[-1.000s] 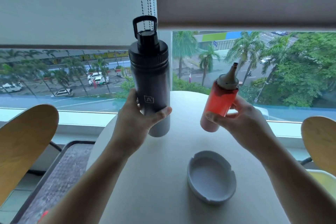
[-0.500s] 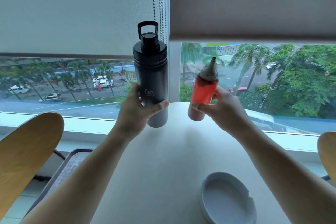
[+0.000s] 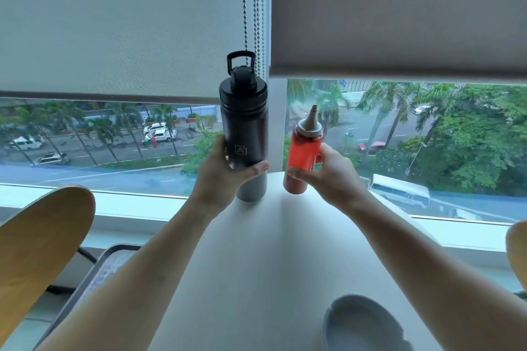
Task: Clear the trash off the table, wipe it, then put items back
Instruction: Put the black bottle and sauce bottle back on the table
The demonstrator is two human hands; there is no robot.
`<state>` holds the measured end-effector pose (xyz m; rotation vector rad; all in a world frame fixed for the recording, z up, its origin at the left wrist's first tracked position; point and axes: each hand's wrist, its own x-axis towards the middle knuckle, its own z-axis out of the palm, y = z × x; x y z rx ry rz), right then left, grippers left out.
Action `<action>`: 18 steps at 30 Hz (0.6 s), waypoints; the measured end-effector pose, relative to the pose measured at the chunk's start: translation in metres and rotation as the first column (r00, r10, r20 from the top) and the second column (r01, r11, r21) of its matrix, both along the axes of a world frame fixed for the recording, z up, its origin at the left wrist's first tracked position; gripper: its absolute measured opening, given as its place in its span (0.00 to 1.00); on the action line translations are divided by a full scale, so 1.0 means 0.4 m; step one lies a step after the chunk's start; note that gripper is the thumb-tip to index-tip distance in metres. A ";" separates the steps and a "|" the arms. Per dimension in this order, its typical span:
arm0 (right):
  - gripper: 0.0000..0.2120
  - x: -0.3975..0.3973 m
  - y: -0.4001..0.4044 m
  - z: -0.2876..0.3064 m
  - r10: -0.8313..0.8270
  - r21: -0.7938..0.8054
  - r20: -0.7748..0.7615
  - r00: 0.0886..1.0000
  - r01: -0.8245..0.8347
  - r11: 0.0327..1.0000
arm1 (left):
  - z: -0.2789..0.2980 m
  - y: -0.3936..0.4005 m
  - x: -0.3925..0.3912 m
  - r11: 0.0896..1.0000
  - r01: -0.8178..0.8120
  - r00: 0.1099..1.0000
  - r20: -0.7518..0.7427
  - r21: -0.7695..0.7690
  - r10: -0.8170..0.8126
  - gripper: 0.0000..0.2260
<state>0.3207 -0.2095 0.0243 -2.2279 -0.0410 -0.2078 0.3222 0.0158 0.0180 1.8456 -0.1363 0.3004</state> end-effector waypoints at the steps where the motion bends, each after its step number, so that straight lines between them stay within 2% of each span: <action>1: 0.19 0.003 0.002 -0.002 -0.001 -0.001 -0.003 1.000 0.001 1.000 | -0.003 -0.001 0.004 1.000 0.000 1.000 0.000 0.000 0.000 0.28; 18: 0.22 0.022 0.023 -0.041 -0.003 -0.058 -0.042 0.999 0.001 0.998 | -0.019 -0.012 0.034 1.000 -0.009 1.000 -0.019 0.015 0.009 0.28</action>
